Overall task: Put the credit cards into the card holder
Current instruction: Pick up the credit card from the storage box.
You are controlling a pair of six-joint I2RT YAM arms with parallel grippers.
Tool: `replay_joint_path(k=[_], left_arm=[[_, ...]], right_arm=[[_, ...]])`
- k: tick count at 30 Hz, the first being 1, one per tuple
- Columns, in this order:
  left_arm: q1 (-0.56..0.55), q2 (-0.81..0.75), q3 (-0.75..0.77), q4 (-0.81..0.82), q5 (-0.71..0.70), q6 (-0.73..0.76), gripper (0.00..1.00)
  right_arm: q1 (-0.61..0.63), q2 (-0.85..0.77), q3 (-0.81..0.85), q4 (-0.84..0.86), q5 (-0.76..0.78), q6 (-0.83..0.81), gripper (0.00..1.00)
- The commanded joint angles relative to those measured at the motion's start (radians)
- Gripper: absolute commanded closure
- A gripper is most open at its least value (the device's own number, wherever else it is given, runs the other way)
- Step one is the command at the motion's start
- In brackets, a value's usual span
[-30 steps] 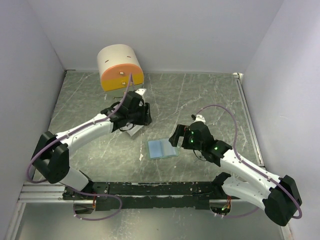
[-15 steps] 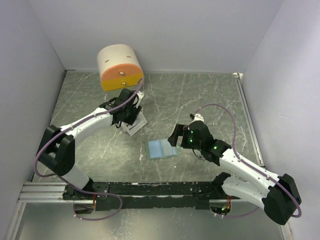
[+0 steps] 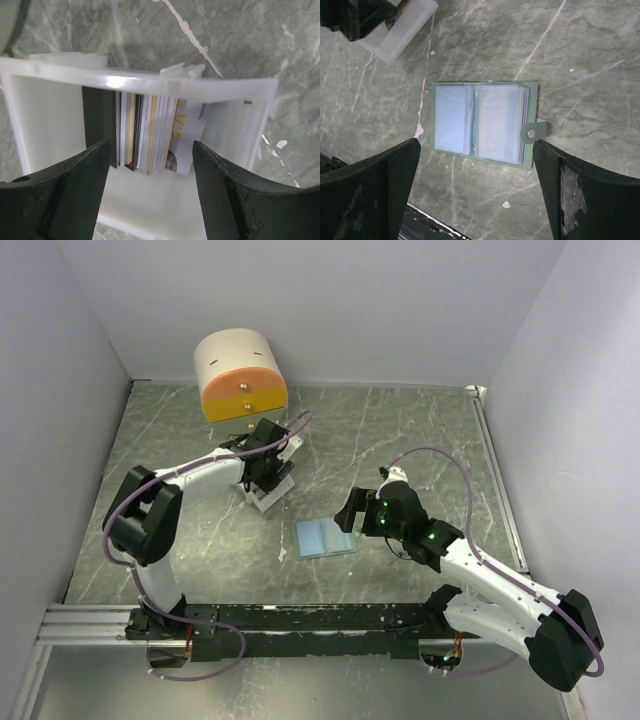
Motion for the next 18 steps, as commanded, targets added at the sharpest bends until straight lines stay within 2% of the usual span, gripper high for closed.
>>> replay_joint_path(k=[1, 10, 18], left_arm=[[-0.001, 0.071, 0.041, 0.036, -0.013, 0.049, 0.23], [-0.001, 0.089, 0.018, 0.117, -0.167, 0.075, 0.24], [0.0, 0.078, -0.011, 0.163, -0.294, 0.095, 0.29]], right_arm=[[0.002, -0.022, -0.011, 0.024, -0.005, -0.004, 0.03], [0.001, -0.03, -0.014, 0.019, 0.001, -0.004, 0.03], [0.001, -0.033, -0.013, 0.019, 0.001, -0.006, 0.03]])
